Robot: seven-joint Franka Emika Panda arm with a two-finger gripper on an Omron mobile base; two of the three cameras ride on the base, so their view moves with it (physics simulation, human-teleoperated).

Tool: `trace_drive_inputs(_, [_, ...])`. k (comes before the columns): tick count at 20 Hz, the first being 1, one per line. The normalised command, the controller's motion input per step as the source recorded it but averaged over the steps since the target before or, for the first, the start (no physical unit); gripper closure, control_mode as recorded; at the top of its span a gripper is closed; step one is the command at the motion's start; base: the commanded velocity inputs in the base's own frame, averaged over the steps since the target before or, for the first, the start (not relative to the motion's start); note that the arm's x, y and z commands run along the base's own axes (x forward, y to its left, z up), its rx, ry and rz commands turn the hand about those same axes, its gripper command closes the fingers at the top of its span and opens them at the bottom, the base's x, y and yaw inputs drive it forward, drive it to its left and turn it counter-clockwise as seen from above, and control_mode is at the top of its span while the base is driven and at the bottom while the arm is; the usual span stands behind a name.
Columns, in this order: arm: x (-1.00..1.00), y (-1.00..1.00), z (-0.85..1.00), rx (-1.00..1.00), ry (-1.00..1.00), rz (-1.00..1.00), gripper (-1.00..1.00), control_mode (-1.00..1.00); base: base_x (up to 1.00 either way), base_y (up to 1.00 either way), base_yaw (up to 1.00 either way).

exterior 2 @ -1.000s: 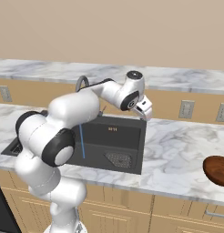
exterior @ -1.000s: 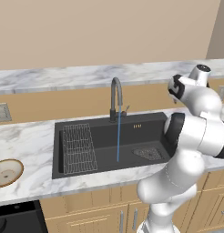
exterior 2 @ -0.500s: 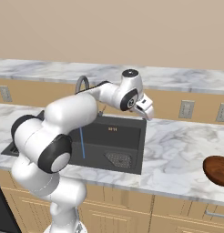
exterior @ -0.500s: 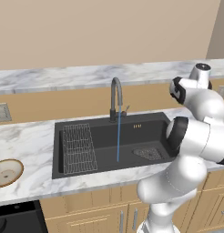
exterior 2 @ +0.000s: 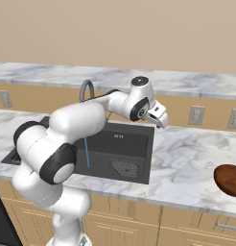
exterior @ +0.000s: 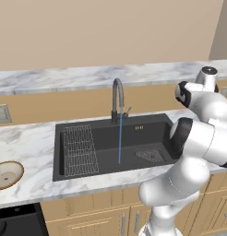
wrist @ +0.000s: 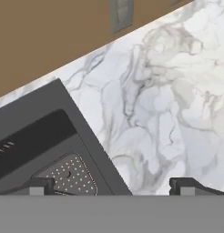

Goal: Rinse each bowl for a few seconds and place them down in the sink or on the counter.

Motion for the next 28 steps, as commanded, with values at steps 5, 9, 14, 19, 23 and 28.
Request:
trace_drive_inputs(5, [-0.07,-0.26,0.10,-0.09,0.00,0.04,-1.00,-1.00,0.00,0.00,0.00])
trace_drive_inputs(9, [-0.24,-0.28,0.08,-0.11,0.02,0.04,-1.00,-1.00,0.00,0.00,0.00])
trace_drive_inputs(14, [-0.26,-0.17,-0.02,-0.11,-0.01,0.05,-1.00,-1.00,0.00,0.00,0.00])
trace_drive_inputs(19, [-0.18,-0.13,-0.03,-0.11,-0.01,0.08,-1.00,-1.00,0.00,0.00,0.00])
trace_drive_inputs(23, [-0.21,-0.15,0.18,-0.05,0.01,0.00,-1.00,-1.00,0.00,0.00,0.00])
trace_drive_inputs(28, [-0.18,-0.17,0.16,-0.04,0.02,-0.02,-1.00,-1.00,0.00,0.00,0.00])
